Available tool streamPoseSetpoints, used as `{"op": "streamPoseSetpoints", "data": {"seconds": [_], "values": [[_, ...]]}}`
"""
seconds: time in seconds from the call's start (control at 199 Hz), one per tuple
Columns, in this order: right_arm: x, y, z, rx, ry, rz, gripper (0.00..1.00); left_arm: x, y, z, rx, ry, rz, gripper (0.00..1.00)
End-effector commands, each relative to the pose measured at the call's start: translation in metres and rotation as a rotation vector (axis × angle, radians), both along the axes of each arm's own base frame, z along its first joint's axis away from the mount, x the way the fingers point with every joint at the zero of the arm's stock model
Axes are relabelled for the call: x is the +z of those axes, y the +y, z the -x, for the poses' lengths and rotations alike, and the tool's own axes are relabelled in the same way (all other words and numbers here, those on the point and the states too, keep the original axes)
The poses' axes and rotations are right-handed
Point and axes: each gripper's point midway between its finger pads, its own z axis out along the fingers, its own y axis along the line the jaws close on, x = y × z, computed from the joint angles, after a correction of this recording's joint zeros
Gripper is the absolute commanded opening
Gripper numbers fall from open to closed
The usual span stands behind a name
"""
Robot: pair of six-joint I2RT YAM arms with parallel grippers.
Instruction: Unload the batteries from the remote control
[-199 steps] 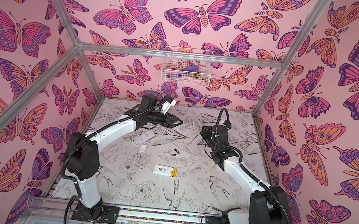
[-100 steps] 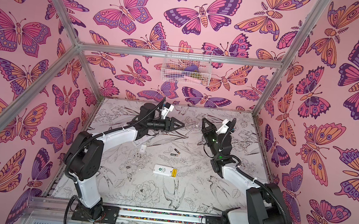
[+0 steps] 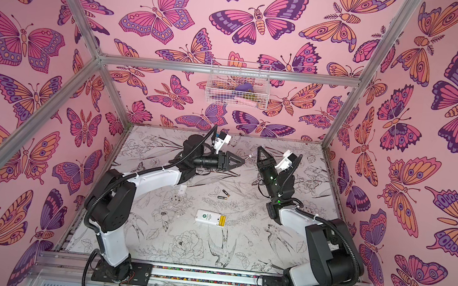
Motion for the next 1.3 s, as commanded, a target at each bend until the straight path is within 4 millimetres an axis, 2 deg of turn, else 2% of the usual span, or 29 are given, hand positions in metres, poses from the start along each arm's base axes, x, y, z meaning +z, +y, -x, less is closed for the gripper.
{"op": "streamPoseSetpoints", "data": {"seconds": [0.0, 0.155, 0.501, 0.582, 0.652, 0.852, 0.923, 1.003, 1.043, 1.153, 1.299], "values": [[0.03, -0.002, 0.001, 0.009, -0.101, -0.059, 0.0, -0.007, -0.005, 0.003, -0.025, 0.005, 0.003, 0.57], [0.027, -0.006, 0.001, -0.004, -0.099, -0.053, 0.0, -0.013, -0.005, -0.002, 0.005, 0.04, -0.012, 0.34], [0.021, -0.004, -0.001, 0.013, -0.092, -0.05, 0.0, -0.015, -0.005, -0.002, -0.002, 0.031, -0.016, 0.05], [0.02, -0.004, 0.0, 0.014, -0.091, -0.049, 0.03, -0.02, -0.004, -0.004, 0.008, 0.039, -0.025, 0.0], [0.02, -0.005, 0.002, 0.014, -0.09, -0.049, 0.13, -0.022, -0.002, -0.005, 0.008, 0.02, -0.038, 0.0], [0.015, -0.019, 0.014, 0.009, -0.097, -0.007, 0.55, -0.027, 0.013, -0.001, -0.061, -0.101, -0.105, 0.0], [0.006, -0.027, 0.021, 0.001, -0.077, 0.007, 0.73, -0.028, 0.023, 0.0, -0.086, -0.157, -0.142, 0.0], [-0.005, -0.033, 0.029, 0.01, -0.051, 0.059, 0.85, -0.027, 0.036, 0.005, -0.136, -0.239, -0.177, 0.0], [-0.011, -0.034, 0.033, 0.024, -0.026, 0.102, 0.99, -0.028, 0.044, 0.008, -0.159, -0.267, -0.197, 0.0], [-0.035, -0.04, 0.041, 0.018, 0.107, 0.25, 1.0, -0.032, 0.063, 0.023, -0.214, -0.36, -0.255, 0.0], [-0.053, -0.055, 0.063, -0.015, 0.281, 0.522, 1.0, -0.043, 0.085, 0.052, -0.323, -0.466, -0.341, 0.0]]}}
